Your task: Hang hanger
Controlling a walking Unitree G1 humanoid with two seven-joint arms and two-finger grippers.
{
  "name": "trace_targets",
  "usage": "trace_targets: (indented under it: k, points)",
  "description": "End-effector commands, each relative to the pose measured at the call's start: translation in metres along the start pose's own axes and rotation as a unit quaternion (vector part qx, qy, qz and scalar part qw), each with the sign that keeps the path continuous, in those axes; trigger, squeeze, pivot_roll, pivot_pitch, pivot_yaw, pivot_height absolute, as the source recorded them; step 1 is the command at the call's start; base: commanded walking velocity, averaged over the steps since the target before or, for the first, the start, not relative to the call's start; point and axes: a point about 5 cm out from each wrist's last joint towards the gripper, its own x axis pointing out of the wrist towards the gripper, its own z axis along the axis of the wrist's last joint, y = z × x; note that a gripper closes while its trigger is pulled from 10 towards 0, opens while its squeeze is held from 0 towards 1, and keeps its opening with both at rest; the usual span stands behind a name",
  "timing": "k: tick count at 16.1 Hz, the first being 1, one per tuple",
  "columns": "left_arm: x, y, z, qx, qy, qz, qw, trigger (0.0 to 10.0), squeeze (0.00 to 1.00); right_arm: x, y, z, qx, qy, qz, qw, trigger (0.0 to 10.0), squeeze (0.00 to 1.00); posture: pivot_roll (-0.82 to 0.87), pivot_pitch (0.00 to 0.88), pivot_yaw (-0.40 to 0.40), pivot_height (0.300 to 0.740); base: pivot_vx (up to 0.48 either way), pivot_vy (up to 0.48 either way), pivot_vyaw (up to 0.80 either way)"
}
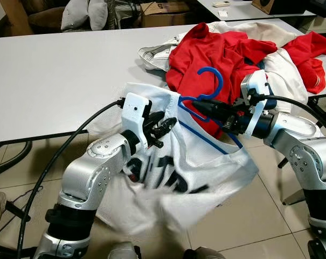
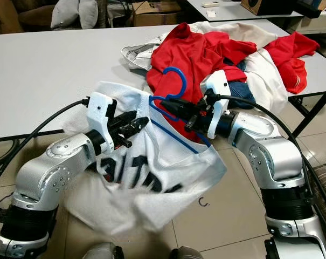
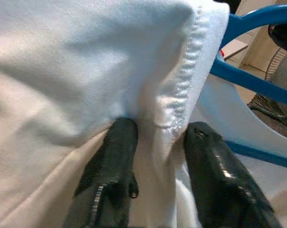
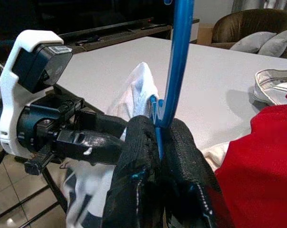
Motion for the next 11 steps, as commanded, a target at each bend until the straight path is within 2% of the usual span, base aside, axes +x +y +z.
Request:
trace_targets:
  k: [1,5,11]
  points:
    - [0.002,0.001,0.006,0.011,-0.008,0.003,1.000,0.0,0.00,-0.001,-0.001,0.012,-0.012,-0.014,-0.002,1.000,10.0,0.00,-0.10,0.000,0.006,0.740,0.000,0.000,0.00]
    - [-0.002,0.001,0.010,0.014,-0.013,-0.019,1.000,0.0,0.00,-0.002,-0.001,0.008,-0.016,-0.004,-0.001,1.000,10.0,0.00,-0.10,0.000,0.006,0.740,0.000,0.000,0.00]
    - [-0.015,0.012,0.025,0.045,-0.005,-0.046,0.998,0.0,0.00,-0.003,-0.001,0.002,-0.022,0.014,0.000,1.000,10.0,0.00,-0.09,0.000,0.001,0.740,0.000,0.000,0.00]
